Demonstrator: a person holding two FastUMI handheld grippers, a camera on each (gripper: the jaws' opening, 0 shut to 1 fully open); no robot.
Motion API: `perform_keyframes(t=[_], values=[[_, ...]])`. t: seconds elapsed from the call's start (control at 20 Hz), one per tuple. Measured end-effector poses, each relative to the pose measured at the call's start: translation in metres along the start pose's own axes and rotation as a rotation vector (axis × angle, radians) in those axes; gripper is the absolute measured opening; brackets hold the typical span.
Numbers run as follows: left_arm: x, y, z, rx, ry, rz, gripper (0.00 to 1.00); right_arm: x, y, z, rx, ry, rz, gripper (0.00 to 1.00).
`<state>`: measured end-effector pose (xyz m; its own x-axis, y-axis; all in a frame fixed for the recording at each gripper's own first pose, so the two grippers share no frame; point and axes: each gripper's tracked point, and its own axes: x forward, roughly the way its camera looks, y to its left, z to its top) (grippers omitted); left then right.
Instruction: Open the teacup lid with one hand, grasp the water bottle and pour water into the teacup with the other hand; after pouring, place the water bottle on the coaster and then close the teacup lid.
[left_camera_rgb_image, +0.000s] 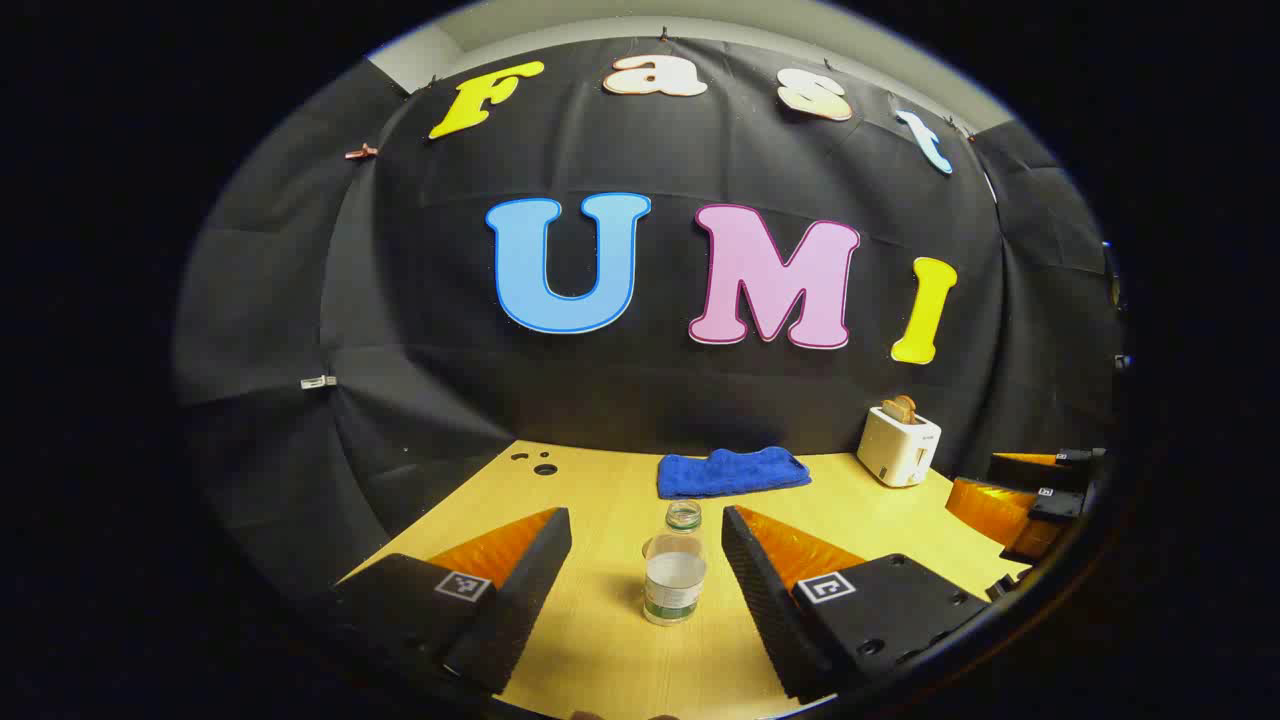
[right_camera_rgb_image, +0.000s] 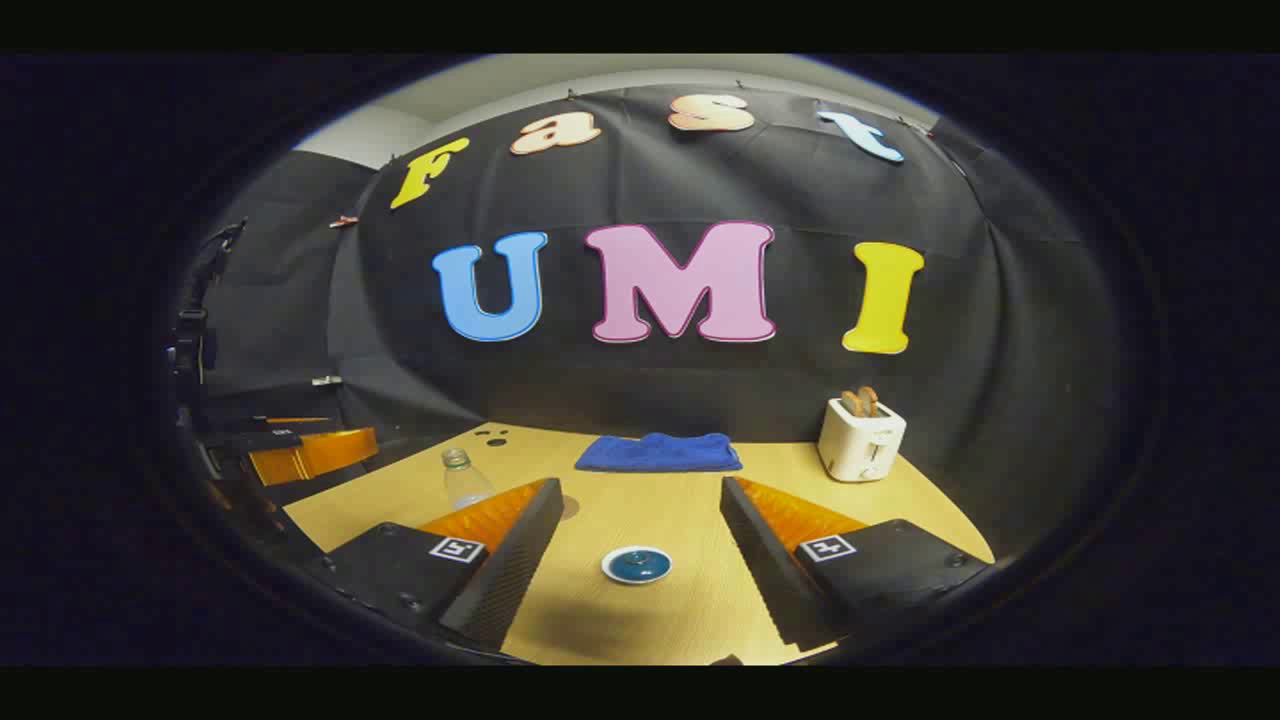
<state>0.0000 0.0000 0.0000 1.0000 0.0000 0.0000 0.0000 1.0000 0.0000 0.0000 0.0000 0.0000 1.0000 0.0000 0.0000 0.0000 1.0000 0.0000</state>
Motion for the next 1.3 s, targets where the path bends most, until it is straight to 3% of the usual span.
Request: perform_keyframes(t=[0.4,1.3], values=[[-0.001,-0.019,-0.019,0.018,0.029,-0.023,0.95,0.004,0.0,-0.013,0.014,0.034,0.048,0.98],[0.032,-0.013,-0.093,0.023,0.136,0.008,0.95,0.073,0.003,-0.088,-0.029,0.153,0.067,0.98]])
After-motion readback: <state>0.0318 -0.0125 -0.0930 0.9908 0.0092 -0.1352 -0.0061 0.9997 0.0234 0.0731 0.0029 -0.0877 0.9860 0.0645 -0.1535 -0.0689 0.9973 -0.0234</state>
